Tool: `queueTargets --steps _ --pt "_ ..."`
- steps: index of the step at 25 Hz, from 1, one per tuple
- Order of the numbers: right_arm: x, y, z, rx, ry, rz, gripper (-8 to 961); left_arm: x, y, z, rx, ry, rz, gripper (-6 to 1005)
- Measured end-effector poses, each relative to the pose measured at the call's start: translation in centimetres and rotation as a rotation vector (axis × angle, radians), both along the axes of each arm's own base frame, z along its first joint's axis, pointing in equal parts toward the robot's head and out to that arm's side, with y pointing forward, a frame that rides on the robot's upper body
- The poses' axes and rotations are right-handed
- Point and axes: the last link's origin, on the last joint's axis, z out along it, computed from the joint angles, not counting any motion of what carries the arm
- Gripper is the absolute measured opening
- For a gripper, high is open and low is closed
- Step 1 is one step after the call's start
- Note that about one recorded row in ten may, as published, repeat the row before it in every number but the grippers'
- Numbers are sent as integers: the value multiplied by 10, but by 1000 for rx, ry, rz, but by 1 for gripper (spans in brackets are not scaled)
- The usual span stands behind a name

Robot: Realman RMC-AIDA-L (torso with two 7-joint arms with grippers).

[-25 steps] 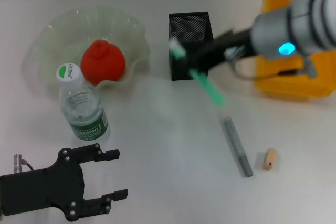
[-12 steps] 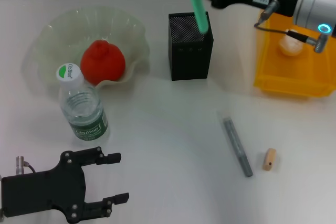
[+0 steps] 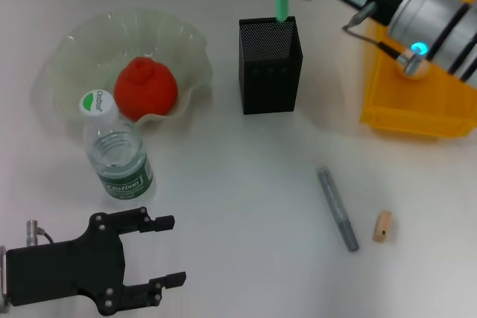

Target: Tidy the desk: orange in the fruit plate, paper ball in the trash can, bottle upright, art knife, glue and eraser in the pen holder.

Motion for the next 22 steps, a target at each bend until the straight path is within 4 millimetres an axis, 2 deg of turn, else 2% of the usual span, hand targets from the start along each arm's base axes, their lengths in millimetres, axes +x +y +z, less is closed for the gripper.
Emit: queueTargets --steps 3,6,18,22 --pt "1 3 -16 -28 -55 -1 224 1 1 -1 -3 -3 1 699" --pt "4 3 -21 -41 -75 -8 233 1 1 -1 -2 -2 1 699" --pt "15 -3 -27 -45 -115 -16 269 0 1 -1 -2 -3 2 699" --pt "18 -7 -23 -36 -104 -7 313 0 0 -1 -2 -3 3 699"
